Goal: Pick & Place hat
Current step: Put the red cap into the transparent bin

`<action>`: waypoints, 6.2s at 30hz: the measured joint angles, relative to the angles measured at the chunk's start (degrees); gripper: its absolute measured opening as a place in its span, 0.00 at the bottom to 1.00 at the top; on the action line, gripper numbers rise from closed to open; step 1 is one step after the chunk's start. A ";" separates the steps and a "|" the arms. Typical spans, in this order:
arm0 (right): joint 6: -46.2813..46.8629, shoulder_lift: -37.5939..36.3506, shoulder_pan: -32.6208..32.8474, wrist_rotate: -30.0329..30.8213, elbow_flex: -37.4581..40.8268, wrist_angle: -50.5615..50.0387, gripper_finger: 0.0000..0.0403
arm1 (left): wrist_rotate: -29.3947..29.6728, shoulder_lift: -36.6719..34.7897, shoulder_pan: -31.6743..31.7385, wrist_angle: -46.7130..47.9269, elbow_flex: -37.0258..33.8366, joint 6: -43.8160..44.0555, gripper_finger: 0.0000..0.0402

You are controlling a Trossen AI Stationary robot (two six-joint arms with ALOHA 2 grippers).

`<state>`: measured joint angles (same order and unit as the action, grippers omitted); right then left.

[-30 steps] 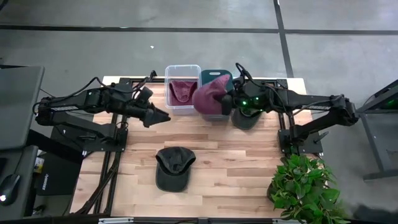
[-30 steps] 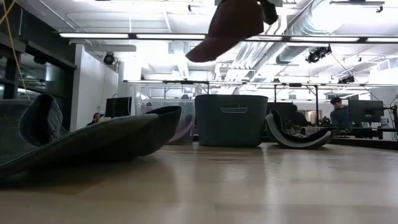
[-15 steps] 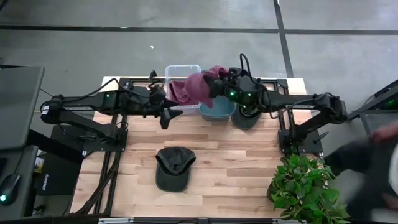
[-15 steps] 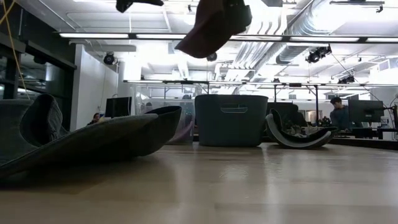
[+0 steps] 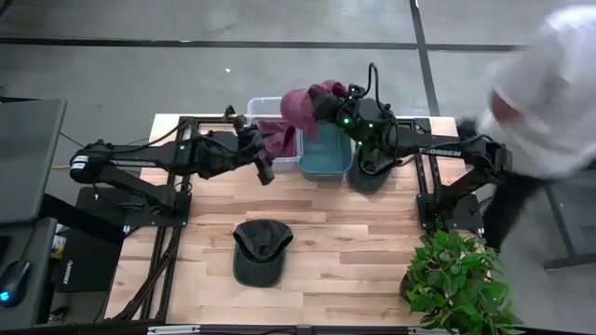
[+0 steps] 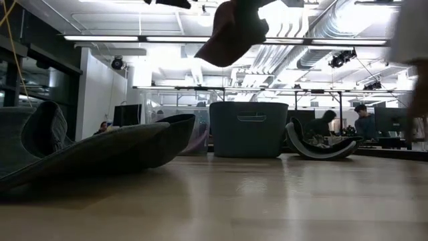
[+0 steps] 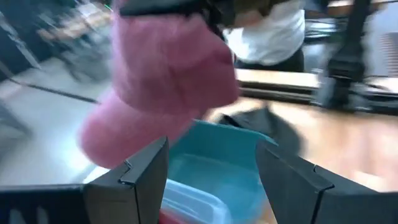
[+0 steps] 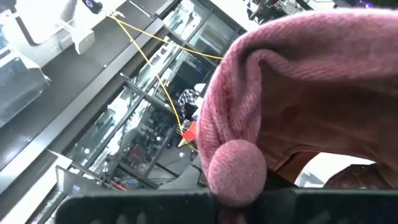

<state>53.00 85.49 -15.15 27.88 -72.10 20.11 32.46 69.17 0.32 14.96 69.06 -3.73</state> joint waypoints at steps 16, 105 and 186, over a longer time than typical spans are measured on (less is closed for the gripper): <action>-0.68 0.00 -3.68 -1.23 -3.78 0.47 0.00 | 16.79 10.12 0.02 -18.99 0.01 -21.55 0.56; 5.50 0.00 -1.19 -11.73 -4.04 3.75 0.00 | 22.09 21.81 0.02 -48.64 2.57 -49.19 0.56; -8.70 -2.60 -6.93 -44.99 -4.04 -20.17 0.63 | 41.96 20.89 2.16 -49.72 9.72 -49.69 0.00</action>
<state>44.30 82.89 -22.08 -17.11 -76.14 -0.06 74.43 90.06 2.48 -34.76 78.78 -53.42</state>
